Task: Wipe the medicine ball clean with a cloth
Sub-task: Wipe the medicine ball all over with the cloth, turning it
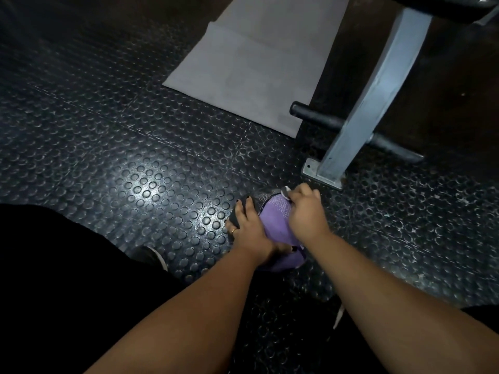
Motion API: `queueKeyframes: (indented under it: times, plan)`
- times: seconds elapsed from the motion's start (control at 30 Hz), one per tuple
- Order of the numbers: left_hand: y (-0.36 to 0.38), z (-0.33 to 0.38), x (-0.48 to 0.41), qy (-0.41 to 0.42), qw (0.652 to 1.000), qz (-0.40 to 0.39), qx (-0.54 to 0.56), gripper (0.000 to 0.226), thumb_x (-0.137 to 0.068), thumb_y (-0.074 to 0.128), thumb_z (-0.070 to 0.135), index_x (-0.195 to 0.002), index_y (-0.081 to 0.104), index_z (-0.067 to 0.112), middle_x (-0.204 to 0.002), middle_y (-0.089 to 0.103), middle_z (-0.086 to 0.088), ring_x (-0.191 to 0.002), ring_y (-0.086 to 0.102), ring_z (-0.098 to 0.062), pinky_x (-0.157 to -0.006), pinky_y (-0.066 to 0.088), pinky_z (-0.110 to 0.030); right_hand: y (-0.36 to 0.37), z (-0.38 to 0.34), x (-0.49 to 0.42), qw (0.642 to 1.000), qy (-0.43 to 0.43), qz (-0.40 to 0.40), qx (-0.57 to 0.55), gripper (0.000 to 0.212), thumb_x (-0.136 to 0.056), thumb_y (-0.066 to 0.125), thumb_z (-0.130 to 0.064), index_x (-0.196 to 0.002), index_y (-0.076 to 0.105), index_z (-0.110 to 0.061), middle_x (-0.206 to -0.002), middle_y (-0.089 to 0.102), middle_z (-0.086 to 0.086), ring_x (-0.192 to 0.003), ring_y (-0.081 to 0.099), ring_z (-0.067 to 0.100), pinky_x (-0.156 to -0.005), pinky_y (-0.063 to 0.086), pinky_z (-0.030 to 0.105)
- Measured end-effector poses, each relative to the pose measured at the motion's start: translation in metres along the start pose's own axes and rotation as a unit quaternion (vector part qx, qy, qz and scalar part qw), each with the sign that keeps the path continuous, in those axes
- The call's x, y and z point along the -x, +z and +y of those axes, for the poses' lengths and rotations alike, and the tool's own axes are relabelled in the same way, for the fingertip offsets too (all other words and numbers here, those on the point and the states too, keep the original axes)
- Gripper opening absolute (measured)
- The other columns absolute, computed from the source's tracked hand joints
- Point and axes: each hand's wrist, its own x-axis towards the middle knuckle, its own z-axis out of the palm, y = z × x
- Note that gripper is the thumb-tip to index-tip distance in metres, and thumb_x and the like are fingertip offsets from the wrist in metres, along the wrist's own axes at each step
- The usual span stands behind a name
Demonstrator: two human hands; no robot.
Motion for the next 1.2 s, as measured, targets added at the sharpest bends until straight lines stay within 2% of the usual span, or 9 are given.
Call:
queueKeyframes:
  times: [0.17,0.3,0.4,0.5,0.7,0.83,0.93,1.07,1.2]
  plan:
    - [-0.001,0.002,-0.005,0.017,1.0,0.018,-0.017,0.116,-0.085,0.07,0.041,-0.155,-0.021,0.031,-0.163,-0.025,-0.003,-0.149,-0.008,-0.048,-0.121,0.006,-0.061,-0.002,-0.03,0.031,0.992,-0.118,-0.043,0.021,0.056,-0.083,0.027,-0.028,-0.12,0.063,-0.008,-0.115,0.057,0.006,-0.097,0.047,0.027,-0.083,0.049,0.042]
    - [0.001,-0.003,0.0,0.026,0.999,0.006,-0.028,0.144,-0.064,0.089,0.044,-0.155,-0.022,0.027,-0.162,-0.026,-0.003,-0.151,-0.014,-0.04,-0.121,0.007,-0.061,-0.001,-0.011,0.023,0.984,-0.158,-0.051,0.064,0.051,-0.083,0.032,-0.027,-0.119,0.065,-0.011,-0.115,0.061,0.006,-0.095,0.053,0.03,-0.08,0.052,0.043]
    - [0.0,-0.003,0.007,-0.001,1.0,-0.01,-0.022,0.157,-0.051,0.095,0.05,-0.154,-0.022,0.031,-0.163,-0.026,0.004,-0.149,-0.018,-0.044,-0.116,0.017,-0.065,-0.003,0.001,0.0,0.993,-0.097,-0.031,0.062,0.036,-0.089,0.046,-0.004,-0.119,0.065,-0.008,-0.111,0.057,0.006,-0.094,0.045,0.027,-0.082,0.048,0.041]
    - [-0.001,-0.007,0.008,-0.001,1.0,-0.003,-0.027,0.16,-0.047,0.095,0.054,-0.154,-0.021,0.032,-0.163,-0.025,0.006,-0.149,-0.017,-0.043,-0.117,0.015,-0.062,-0.004,0.003,-0.015,0.995,-0.068,-0.057,0.039,0.036,-0.089,0.045,0.002,-0.118,0.066,-0.005,-0.108,0.053,0.007,-0.095,0.04,0.025,-0.087,0.042,0.036]
    - [-0.003,-0.016,0.001,0.003,1.0,0.004,-0.007,0.162,-0.043,0.096,0.054,-0.155,-0.019,0.033,-0.163,-0.024,0.008,-0.15,-0.015,-0.041,-0.12,0.013,-0.063,0.006,-0.007,0.01,0.993,-0.114,-0.029,0.014,0.034,-0.093,0.045,-0.012,-0.123,0.062,-0.01,-0.105,0.052,0.001,-0.091,0.042,0.025,-0.079,0.048,0.042]
    - [-0.005,-0.016,0.0,0.017,1.0,0.016,0.021,0.129,-0.073,0.085,0.034,-0.156,-0.014,0.035,-0.163,-0.023,0.004,-0.149,-0.012,-0.047,-0.119,0.013,-0.058,0.011,-0.016,0.036,0.973,-0.221,-0.06,0.019,0.046,-0.078,0.053,-0.018,-0.122,0.063,-0.011,-0.107,0.059,0.001,-0.084,0.047,0.025,-0.075,0.051,0.044]
    - [-0.004,-0.017,0.001,0.019,0.999,0.014,0.03,0.136,-0.068,0.088,0.032,-0.156,-0.015,0.035,-0.163,-0.024,0.006,-0.15,-0.013,-0.043,-0.12,0.011,-0.056,0.011,-0.016,0.034,0.967,-0.245,-0.069,0.031,0.049,-0.076,0.046,-0.031,-0.117,0.066,-0.011,-0.105,0.061,0.0,-0.081,0.048,0.025,-0.071,0.049,0.039]
    - [0.0,-0.021,0.001,0.004,1.0,0.011,0.002,0.161,-0.045,0.096,0.052,-0.155,-0.02,0.031,-0.163,-0.025,0.005,-0.151,-0.016,-0.039,-0.122,0.009,-0.059,0.01,-0.011,0.011,0.987,-0.152,-0.034,0.023,0.042,-0.084,0.049,-0.011,-0.124,0.064,-0.017,-0.114,0.057,0.001,-0.096,0.045,0.025,-0.085,0.048,0.041]
    - [0.001,-0.018,-0.003,0.004,1.0,0.011,0.006,0.165,-0.039,0.094,0.061,-0.154,-0.02,0.034,-0.163,-0.024,0.007,-0.15,-0.017,-0.039,-0.121,0.009,-0.062,0.006,-0.008,-0.011,0.994,-0.103,-0.038,0.004,0.042,-0.091,0.046,-0.001,-0.126,0.062,-0.015,-0.104,0.052,0.002,-0.093,0.038,0.022,-0.089,0.044,0.039]
